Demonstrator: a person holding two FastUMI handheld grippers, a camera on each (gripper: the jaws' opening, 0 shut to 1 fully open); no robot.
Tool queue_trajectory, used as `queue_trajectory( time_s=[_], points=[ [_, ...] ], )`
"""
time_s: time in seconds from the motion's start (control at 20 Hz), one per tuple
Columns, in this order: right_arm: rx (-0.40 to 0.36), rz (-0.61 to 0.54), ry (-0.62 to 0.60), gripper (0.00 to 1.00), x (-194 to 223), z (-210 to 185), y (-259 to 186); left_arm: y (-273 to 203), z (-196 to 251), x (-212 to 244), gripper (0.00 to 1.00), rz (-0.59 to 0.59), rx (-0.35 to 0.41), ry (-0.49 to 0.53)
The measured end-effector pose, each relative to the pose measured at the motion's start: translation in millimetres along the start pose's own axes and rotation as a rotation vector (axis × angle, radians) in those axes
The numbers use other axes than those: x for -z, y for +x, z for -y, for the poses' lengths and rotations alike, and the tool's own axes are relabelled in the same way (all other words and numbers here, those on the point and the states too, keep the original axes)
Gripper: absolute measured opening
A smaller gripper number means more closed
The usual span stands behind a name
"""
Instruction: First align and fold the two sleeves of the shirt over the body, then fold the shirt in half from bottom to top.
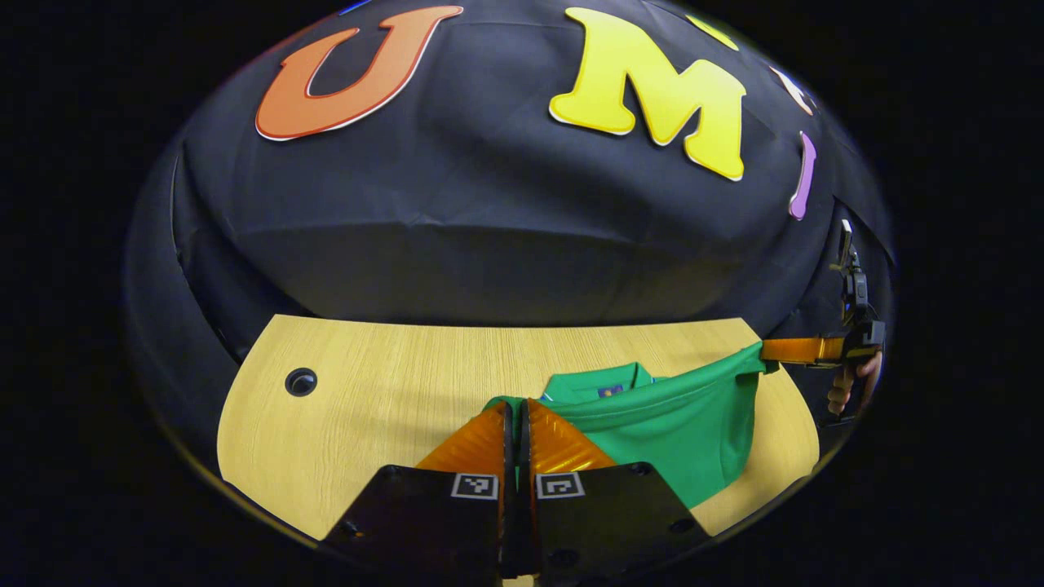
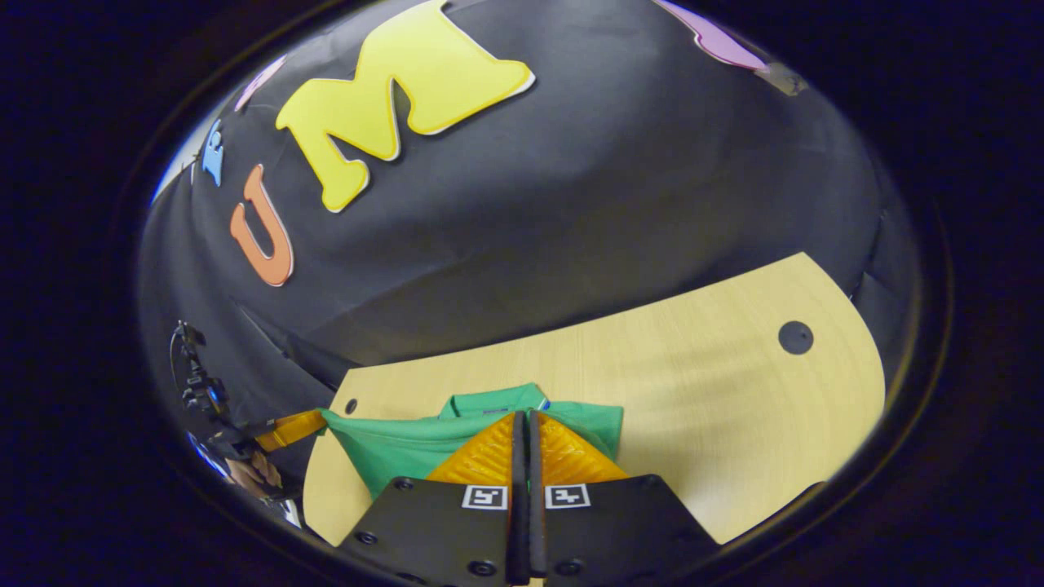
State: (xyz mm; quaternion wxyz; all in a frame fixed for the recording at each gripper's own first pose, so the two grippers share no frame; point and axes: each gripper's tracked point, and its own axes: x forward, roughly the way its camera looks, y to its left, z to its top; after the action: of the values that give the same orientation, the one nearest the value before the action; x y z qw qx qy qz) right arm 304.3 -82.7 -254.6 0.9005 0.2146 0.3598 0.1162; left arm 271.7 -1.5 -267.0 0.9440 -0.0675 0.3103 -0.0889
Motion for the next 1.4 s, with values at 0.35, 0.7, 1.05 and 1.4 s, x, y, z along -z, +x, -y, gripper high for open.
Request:
queue_trajectory(
  time_s=[0.35,0.7,1.05,1.4],
  points=[
    [0.058,0.028,-0.084,0.02,4.3,15.2,53.4,53.7,-6.1,13.9,0.03,0.027,-0.043,-0.072],
    [0.15,-0.014,-0.208,0.0,23.1,32.4,85.6,79.8,-15.4,35.0,0.21,0.002,-0.094,-0.075],
    [0.218,0.117,-0.238,0.92,-8.4,21.9,34.4,31.1,-5.9,3.8,0.98,0.076,-0.124,-0.068],
    [0.214,0.318,-0.303,0.98,-35.8,-57.9,-90.1,-97.9,26.6,-72.3,0.99,0.268,-0.135,-0.025]
  ],
)
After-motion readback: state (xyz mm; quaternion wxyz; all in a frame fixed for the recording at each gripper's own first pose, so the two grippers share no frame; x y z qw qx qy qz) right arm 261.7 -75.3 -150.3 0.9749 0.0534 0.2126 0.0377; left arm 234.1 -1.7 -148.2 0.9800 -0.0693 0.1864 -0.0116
